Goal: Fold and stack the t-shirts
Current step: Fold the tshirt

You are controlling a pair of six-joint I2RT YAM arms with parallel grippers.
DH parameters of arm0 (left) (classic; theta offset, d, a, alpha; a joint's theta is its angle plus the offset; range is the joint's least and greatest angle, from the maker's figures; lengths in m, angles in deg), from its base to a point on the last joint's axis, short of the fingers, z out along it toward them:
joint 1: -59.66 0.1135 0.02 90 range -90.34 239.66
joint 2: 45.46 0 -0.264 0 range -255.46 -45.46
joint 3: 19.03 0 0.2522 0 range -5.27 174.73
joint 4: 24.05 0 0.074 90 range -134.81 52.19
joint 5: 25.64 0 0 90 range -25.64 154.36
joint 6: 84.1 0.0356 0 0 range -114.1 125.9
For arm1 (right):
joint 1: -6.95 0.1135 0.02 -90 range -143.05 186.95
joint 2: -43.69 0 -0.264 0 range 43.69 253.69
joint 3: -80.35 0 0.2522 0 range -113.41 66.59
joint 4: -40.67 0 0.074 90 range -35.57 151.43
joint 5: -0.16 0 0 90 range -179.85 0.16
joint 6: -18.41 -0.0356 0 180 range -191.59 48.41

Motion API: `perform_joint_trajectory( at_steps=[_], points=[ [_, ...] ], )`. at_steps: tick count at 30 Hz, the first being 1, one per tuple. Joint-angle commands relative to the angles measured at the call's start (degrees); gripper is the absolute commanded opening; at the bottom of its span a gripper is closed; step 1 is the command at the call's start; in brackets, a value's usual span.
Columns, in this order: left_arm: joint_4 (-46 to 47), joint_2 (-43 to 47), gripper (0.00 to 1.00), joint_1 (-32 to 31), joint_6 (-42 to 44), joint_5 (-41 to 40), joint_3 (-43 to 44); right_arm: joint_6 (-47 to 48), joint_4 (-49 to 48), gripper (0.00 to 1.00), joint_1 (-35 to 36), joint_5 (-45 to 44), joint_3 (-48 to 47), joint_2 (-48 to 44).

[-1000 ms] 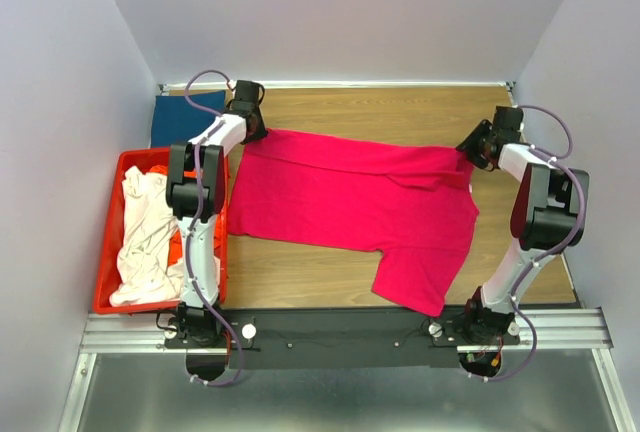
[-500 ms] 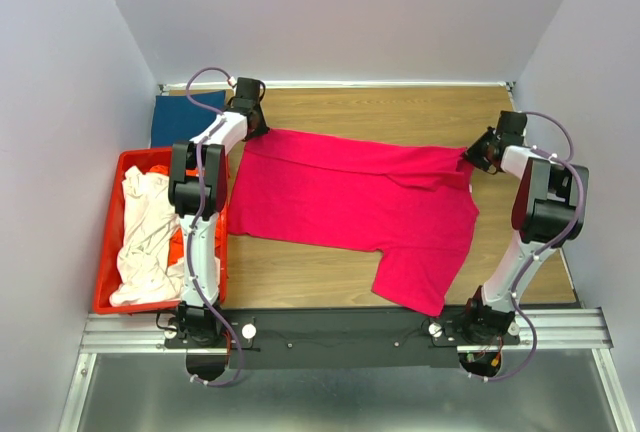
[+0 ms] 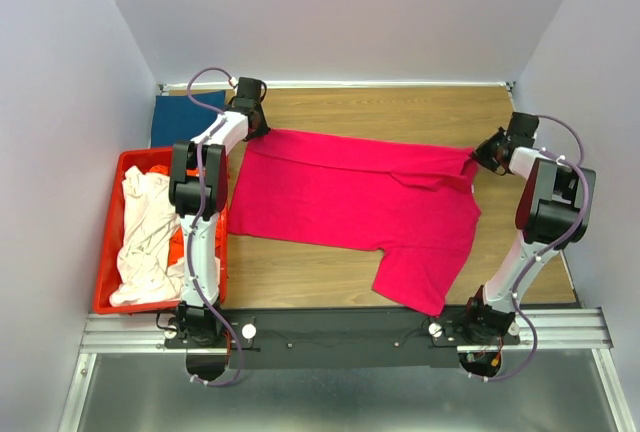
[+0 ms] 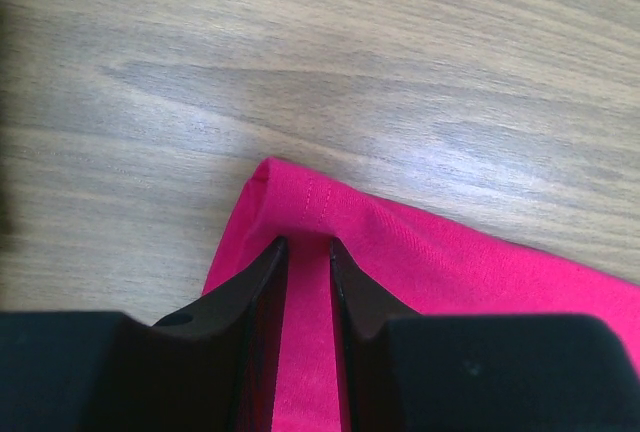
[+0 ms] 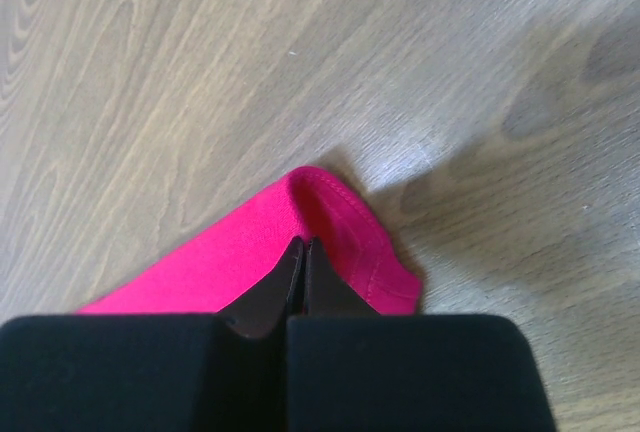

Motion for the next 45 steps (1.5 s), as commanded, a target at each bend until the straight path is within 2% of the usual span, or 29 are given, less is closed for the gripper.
perform_joint_trajectory(
  at_steps=[1, 7, 9, 12, 20, 23, 25, 30, 34, 38, 44, 45],
  points=[
    [-2.2, -1.8, 0.31, 0.2, -0.5, -0.4, 1.2, -0.1, -1.8, 0.01, -0.7, -1.1, 0.7, -2.4],
    [-2.1, -1.8, 0.31, 0.2, -0.6, -0.6, 1.2, -1.8, -2.0, 0.02, -1.0, -2.7, 2.9, -0.1],
    [-2.1, -1.8, 0.31, 0.2, -0.6, -0.5, 1.2, -1.8, -2.0, 0.06, -1.1, -1.5, 3.0, 0.9],
    [-2.1, -1.8, 0.31, 0.3, -0.4, -0.5, 1.2, -1.0, -2.0, 0.19, -1.0, -0.2, 3.0, 1.2],
    [-1.6, -1.6, 0.31, 0.2, -0.5, 0.9, 1.2, 2.9, -2.0, 0.41, -1.0, 0.7, 3.2, -7.0],
    [-1.5, 0.0, 0.4, 0.2, -0.8, 1.4, 1.3, 2.3, -2.0, 0.46, -0.7, 2.6, 5.9, -12.1],
    [-1.4, 2.0, 0.47, 0.0, -1.1, 1.7, 1.3, 2.7, -2.0, 0.48, -0.1, 0.6, 9.3, -17.3],
    [-1.3, 7.4, 0.55, -0.4, -1.3, 2.0, 1.5, 4.7, -2.0, 0.49, 2.4, -1.3, 15.1, -26.8],
    [-1.1, 14.5, 0.58, -1.3, -1.4, 2.2, 0.5, 6.3, 0.1, 0.49, 10.8, -7.2, 19.7, -33.3],
    [0.6, 22.4, 0.59, -1.9, -1.1, 2.4, -4.2, 7.0, 0.8, 0.49, 16.2, -8.8, 24.7, -34.6],
    [4.9, 36.0, 0.59, -2.3, 2.9, 0.7, -17.0, 10.2, 0.8, 0.49, 21.3, -12.0, 28.2, -32.3],
    [5.8, 37.7, 0.6, -2.3, 3.2, 0.1, -21.3, 10.2, 0.8, 0.49, 21.4, -12.3, 27.9, -31.6]
  ],
)
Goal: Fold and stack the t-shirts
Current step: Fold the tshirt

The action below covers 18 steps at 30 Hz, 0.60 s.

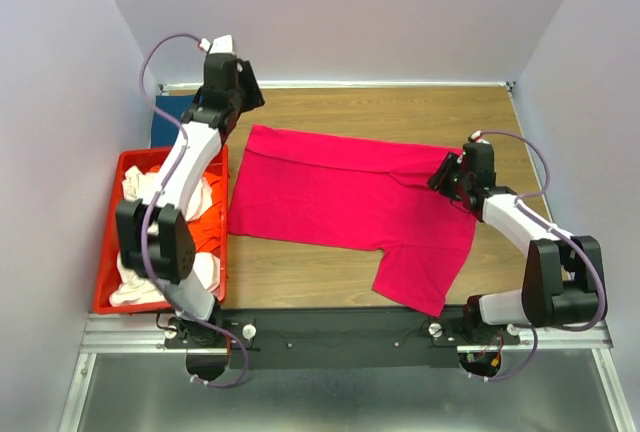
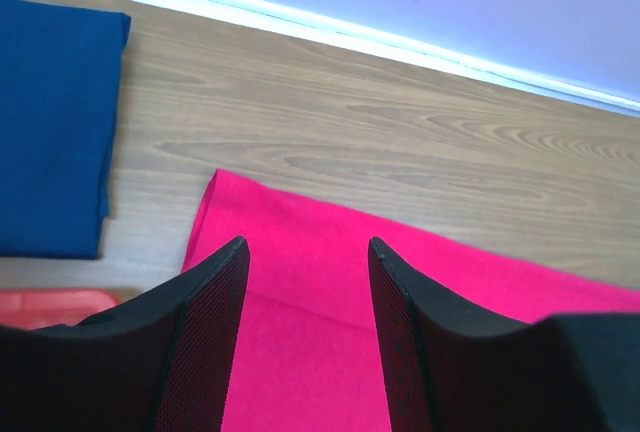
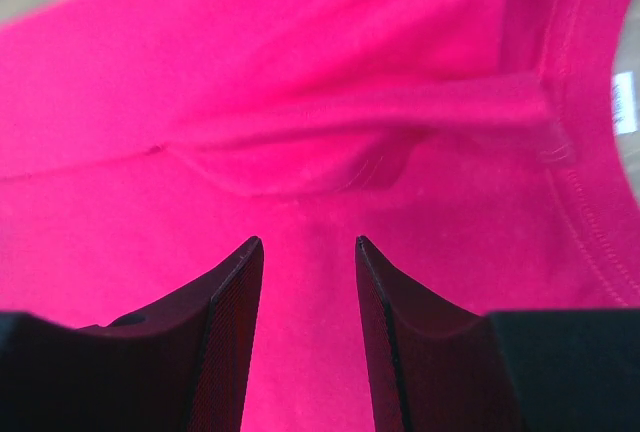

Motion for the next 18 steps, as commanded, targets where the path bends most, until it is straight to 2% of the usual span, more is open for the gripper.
perform_joint_trajectory(
  at_steps=[1, 3, 8, 14, 18],
  points=[
    [5.3, 9.0, 0.6, -0.1, 3.2, -1.6, -11.2, 2.3, 0.5, 0.49, 1.6, -4.4, 0.0, 3.3],
    [9.1, 14.0, 0.64, -0.2, 3.8, -1.0, -17.9, 2.4, 0.4, 0.5, 2.1, -5.1, -1.5, 5.8],
    [11.6, 20.8, 0.71, -0.2, 5.8, -0.9, -26.8, 2.8, 0.4, 0.52, 2.5, -5.8, -4.7, 10.7],
    [16.4, 26.5, 0.74, -0.2, 6.2, -2.8, -34.1, 3.6, 0.4, 0.53, 2.9, -6.7, -7.1, 13.1],
    [16.0, 25.6, 0.73, -0.3, 5.7, -1.3, -33.1, 3.1, 0.3, 0.53, 3.0, -6.7, -7.9, 14.6]
  ],
)
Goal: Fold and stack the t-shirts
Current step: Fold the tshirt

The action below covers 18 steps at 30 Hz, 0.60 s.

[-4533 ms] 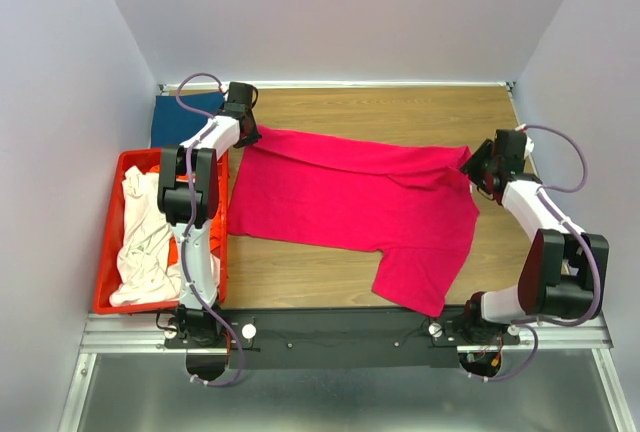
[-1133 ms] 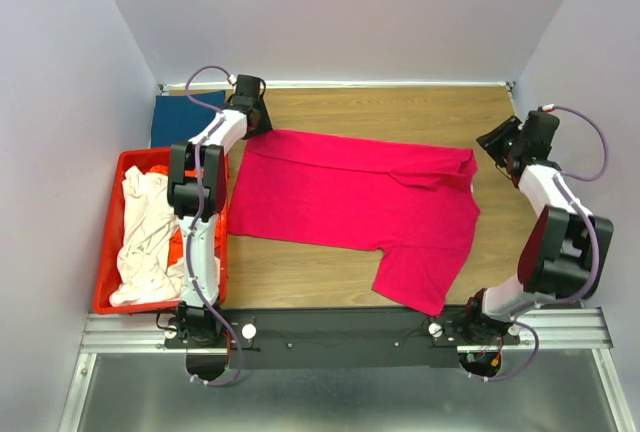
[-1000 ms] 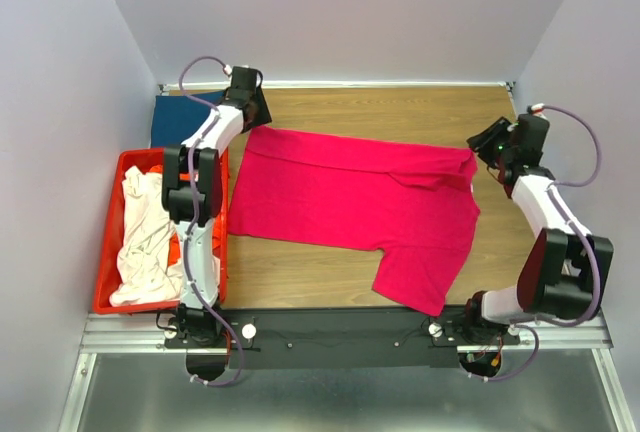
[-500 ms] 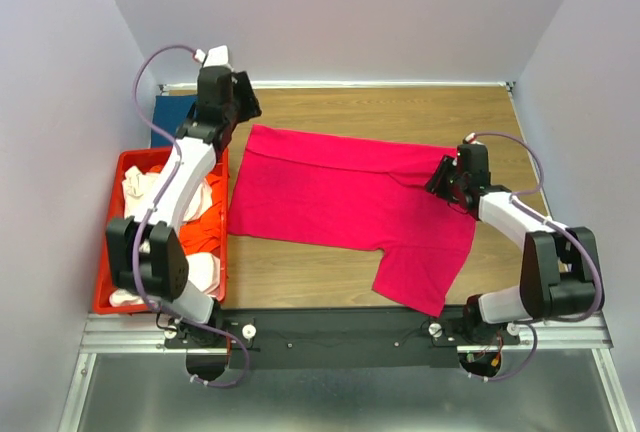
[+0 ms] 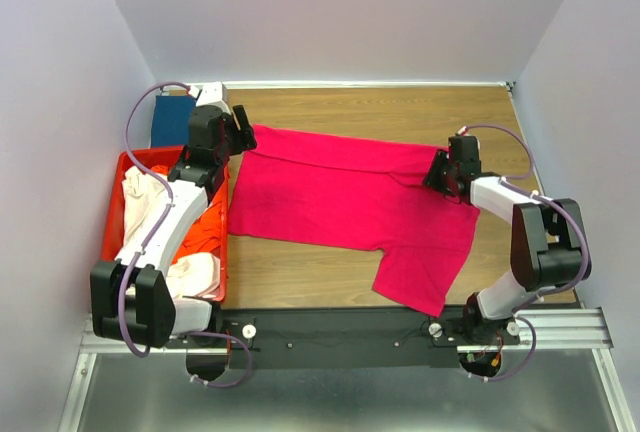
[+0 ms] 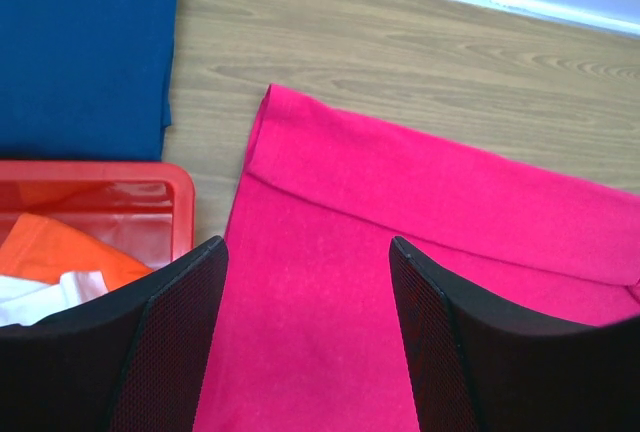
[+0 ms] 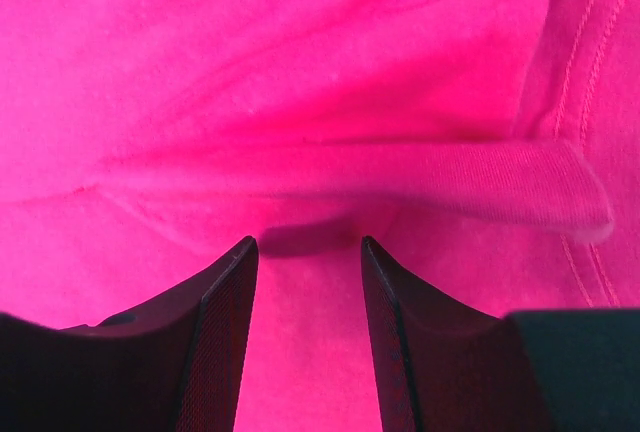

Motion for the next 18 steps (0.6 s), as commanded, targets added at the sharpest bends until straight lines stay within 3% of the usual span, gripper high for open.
perform_joint_trajectory(
  at_steps=[1, 10, 13, 14, 18],
  points=[
    [3.3, 0.1, 0.73, -0.2, 0.6, -0.3, 0.4, 0.2, 0.1, 0.53, 0.5, -2.1, -1.7, 2.1],
    [2.9, -0.6, 0.72, -0.1, 0.4, -0.3, 0.4, -0.1, -0.7, 0.5, 0.6, -2.6, -2.5, 5.0],
    [2.9, -0.6, 0.71, -0.2, 0.4, -0.3, 0.3, -0.2, -0.8, 0.39, 0.6, -2.7, -2.8, 5.4],
    [2.8, -0.6, 0.71, -0.2, 0.4, -0.4, 0.2, 0.0, -0.9, 0.3, 0.6, -2.8, -2.9, 5.2],
    [2.8, -0.6, 0.7, -0.2, 0.5, -0.7, 0.2, 0.5, -0.8, 0.13, 0.6, -2.1, -3.3, 3.5]
  ],
)
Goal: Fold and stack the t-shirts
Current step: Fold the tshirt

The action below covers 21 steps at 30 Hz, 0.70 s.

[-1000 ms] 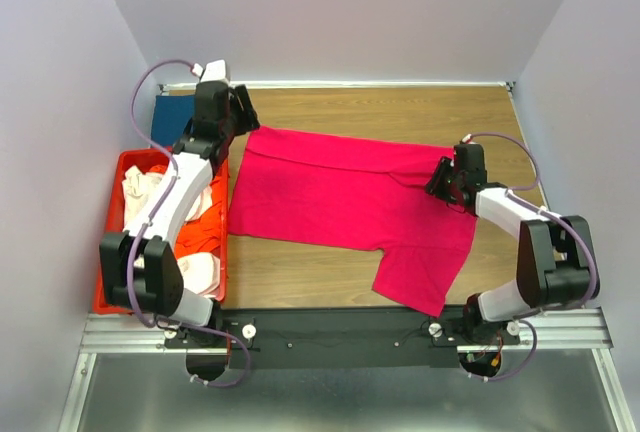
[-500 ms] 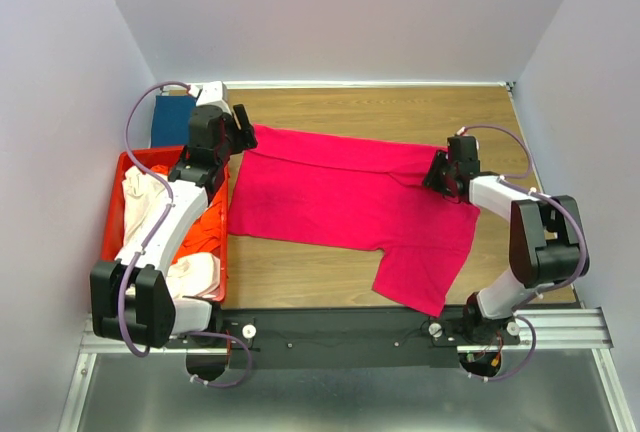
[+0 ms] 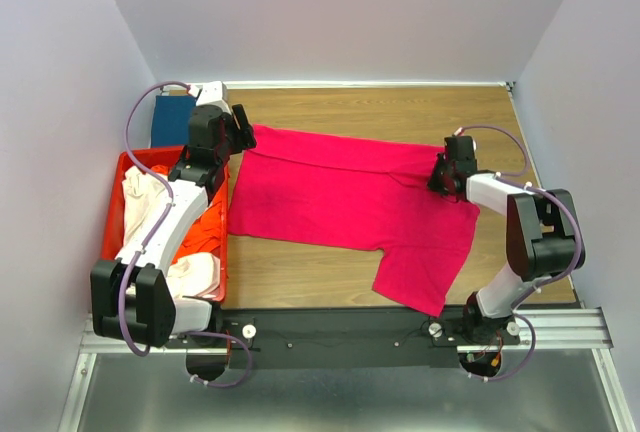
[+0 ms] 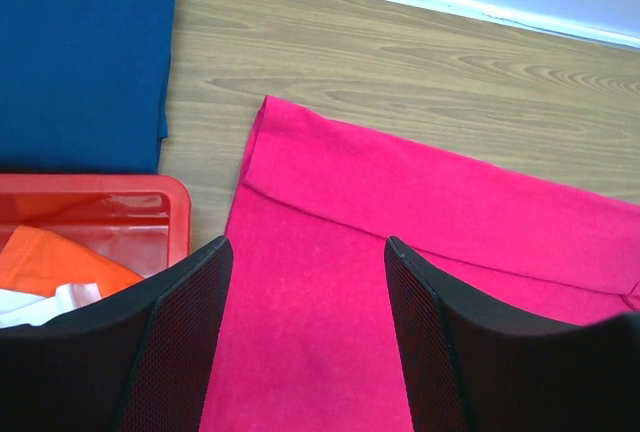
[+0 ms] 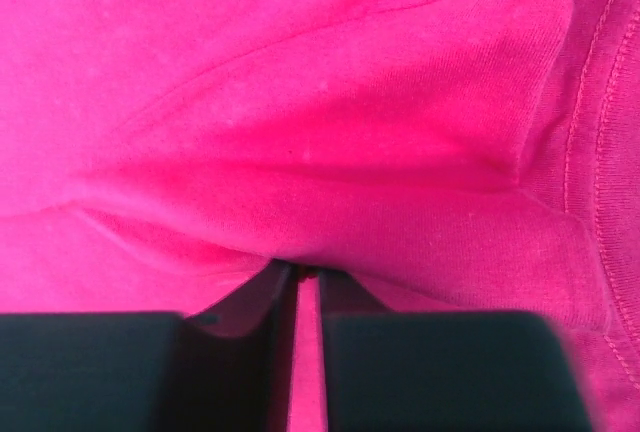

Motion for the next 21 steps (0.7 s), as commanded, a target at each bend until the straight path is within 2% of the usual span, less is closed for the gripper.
perform_joint_trajectory(
  at_steps=[1, 15, 21],
  points=[
    [1.4, -0.3, 0.69, -0.2, 0.5, -0.7, 0.2, 0.7, -0.3, 0.11, 0.3, -0.8, -1.8, -1.3],
    [0.6, -1.2, 0.68, -0.2, 0.7, -0.3, 0.6, 0.1, 7.2, 0.11, 0.2, 3.5, -13.3, 0.9],
    [0.4, -1.5, 0.68, -0.1, 0.8, 0.1, 0.7, 1.2, 9.6, 0.16, 0.2, 3.6, -20.2, 6.3]
  ],
)
